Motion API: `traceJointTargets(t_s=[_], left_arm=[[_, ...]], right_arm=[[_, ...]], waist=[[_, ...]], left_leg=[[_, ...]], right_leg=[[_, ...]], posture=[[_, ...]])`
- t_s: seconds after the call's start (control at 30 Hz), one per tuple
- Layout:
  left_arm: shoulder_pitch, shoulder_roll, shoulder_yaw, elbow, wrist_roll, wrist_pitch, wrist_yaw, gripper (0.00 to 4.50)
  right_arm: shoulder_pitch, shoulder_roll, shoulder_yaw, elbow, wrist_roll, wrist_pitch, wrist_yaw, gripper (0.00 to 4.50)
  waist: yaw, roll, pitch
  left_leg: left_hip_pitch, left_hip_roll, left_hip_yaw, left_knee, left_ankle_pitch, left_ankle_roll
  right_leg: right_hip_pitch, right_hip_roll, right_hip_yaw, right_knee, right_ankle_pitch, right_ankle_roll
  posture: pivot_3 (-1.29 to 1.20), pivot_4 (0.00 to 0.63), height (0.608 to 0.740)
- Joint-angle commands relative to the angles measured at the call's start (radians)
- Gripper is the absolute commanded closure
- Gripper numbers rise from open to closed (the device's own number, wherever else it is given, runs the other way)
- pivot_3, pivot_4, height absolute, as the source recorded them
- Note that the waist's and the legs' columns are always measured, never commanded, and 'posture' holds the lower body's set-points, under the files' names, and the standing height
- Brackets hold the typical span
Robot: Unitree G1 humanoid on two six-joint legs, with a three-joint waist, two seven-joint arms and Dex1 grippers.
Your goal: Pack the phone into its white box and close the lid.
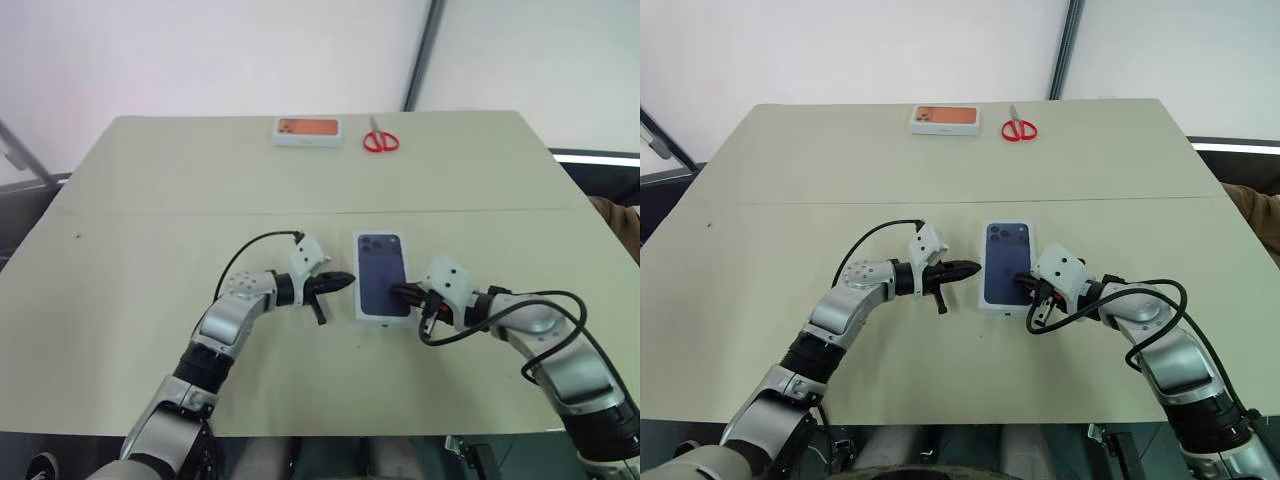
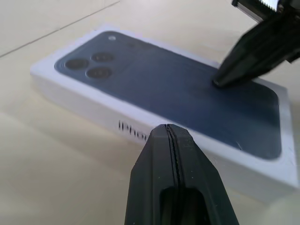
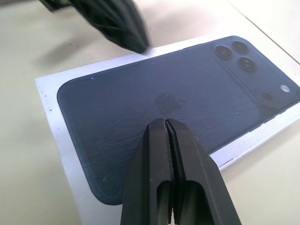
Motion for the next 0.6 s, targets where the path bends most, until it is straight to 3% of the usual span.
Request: traceJointTargets(t_s=[0.03,0.1,0.17,0.33,0.37,0.6], left_arm=[[0.002,-0.02,0.013,-0.005,-0.028,0.047,0.005,4.25],[-0.01,-0.022,0.041,-0.027,-0.064,0.088,-0.007,3.64],[-0.019,-0.008,0.065,-0.052,-0.075,0.09,-0.01,2.71],[-0.049,0.075,0.169,-0.085,-0.129,0.118,-0.025,0.09],[-0.054,0.103,0.196,-0.095,-0.15,0.142,-0.034,0.0],[0.048,0.318,0.309,-0.215,-0.231,0.147,-0.162,0.0]], right_arm=[[-0.014,0.015,-0.023,0.007,0.064,0.08,0.016,4.48],[-0.039,0.037,-0.053,0.007,0.11,0.108,0.015,3.9],[-0.064,0.046,-0.075,0.018,0.117,0.097,0.005,3.09],[-0.113,0.045,-0.138,0.06,0.16,0.083,0.009,0.39],[-0.117,0.039,-0.147,0.065,0.169,0.081,0.019,0.05],[-0.068,-0.025,-0.234,0.029,0.254,0.007,0.161,0.05]], waist=[[0.003,0.0,0.0],[0.006,0.0,0.0],[0.007,0.0,0.0],[0.005,-0.001,0.001],[0.002,-0.001,0.001],[-0.013,0.0,0.002]], left_leg=[[-0.001,0.0,0.0,0.0,0.0,0.0],[-0.001,0.0,0.0,0.0,0.0,0.0],[-0.002,0.0,0.0,0.0,0.0,0.0],[-0.003,0.0,0.001,-0.001,0.0,0.0],[-0.003,0.0,0.001,-0.002,0.0,0.0],[-0.004,0.0,0.002,-0.004,0.0,0.0]], right_leg=[[-0.001,0.0,0.0,0.0,0.0,0.0],[-0.002,-0.001,0.0,0.0,0.0,0.0],[-0.003,-0.001,0.0,0.0,0.0,0.0],[-0.005,-0.001,0.0,0.001,0.0,0.0],[-0.005,-0.001,0.0,0.001,0.0,0.0],[-0.007,-0.002,0.001,0.0,0.0,0.0]], posture=[[0.0,0.15,0.74],[0.0,0.15,0.74],[0.0,0.15,0.74],[0.0,0.15,0.74],[0.0,0.15,0.74],[0.0,0.15,0.74]])
